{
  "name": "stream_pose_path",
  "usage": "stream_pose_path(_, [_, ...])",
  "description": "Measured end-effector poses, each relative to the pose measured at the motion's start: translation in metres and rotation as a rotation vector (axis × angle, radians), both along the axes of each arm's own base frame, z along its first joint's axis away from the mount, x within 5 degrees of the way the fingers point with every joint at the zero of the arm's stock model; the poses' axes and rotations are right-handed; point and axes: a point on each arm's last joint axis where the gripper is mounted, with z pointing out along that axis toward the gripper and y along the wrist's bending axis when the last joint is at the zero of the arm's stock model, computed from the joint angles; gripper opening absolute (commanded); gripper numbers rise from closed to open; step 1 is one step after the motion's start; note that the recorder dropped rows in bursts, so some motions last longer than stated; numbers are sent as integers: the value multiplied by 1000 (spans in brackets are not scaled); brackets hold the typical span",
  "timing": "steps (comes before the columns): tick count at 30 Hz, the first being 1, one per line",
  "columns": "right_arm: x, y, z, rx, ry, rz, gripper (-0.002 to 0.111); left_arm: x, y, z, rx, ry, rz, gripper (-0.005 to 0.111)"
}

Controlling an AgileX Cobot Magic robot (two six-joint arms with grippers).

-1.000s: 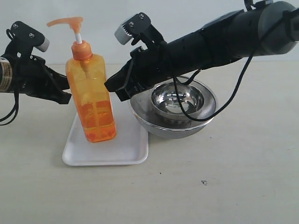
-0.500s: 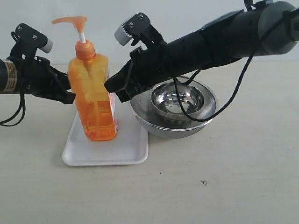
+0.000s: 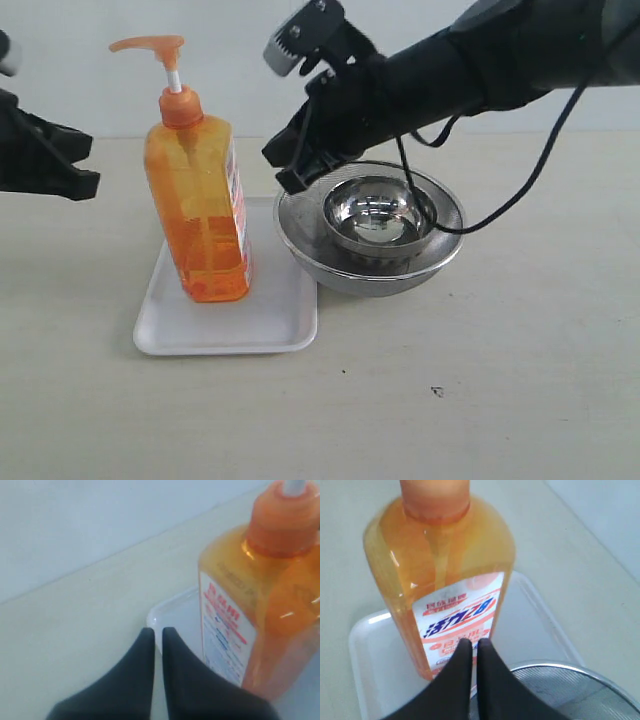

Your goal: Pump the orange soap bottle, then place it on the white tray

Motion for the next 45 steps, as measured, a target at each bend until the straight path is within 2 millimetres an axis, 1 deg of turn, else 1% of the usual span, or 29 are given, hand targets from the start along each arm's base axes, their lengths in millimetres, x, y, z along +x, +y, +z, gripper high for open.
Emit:
stream_pose_path(3, [-3,-18,27,41,-13,-34,0,-31,4,14,-36,-58,19,5])
stream_pose_path(4, [-3,-26,35,50,-17,-48,0,-42,5,18,-50,-82,27,5])
stream_pose_path(5, [-4,-33,44,59,-21,-62,0,-49,6,21,-66,-95,37,5])
stream_pose_path(6, [-7,-49,58,72,-24,-87,0,-71,9,31,-107,-154,58,5])
stream_pose_path(9, [-11,-68,75,90,-23,-104,0,-97,12,42,-150,-232,68,5])
stream_pose_path(11, [-14,-78,83,98,-25,-115,0,-110,13,46,-163,-276,68,5])
stream_pose_path(13, [-17,-85,90,113,-14,-126,0,-119,14,48,-171,-304,67,5])
stream_pose_path(16, [-20,-88,95,124,-7,-135,0,-131,15,54,-180,-355,66,5])
stream_pose_path(19, [-20,-89,95,128,3,-136,0,-144,17,63,-190,-424,61,5])
stream_pose_path(24, [-21,-89,95,128,6,-135,0,-155,18,70,-197,-477,57,5])
stream_pose_path(35, [-21,-89,96,127,4,-134,0,-155,18,70,-197,-478,57,5])
stream_pose_path(37, [-29,-93,109,139,-35,-146,0,-155,18,70,-197,-478,57,5])
stream_pose_path(40, [-54,-101,143,185,-116,-169,0,-155,18,70,-197,-478,57,5])
stream_pose_path(43, [-97,-117,187,262,-274,-232,0,-155,18,70,-197,-478,57,5])
stream_pose_path(45, [-128,-132,208,329,-373,-317,0,-155,18,70,-197,-478,57,5])
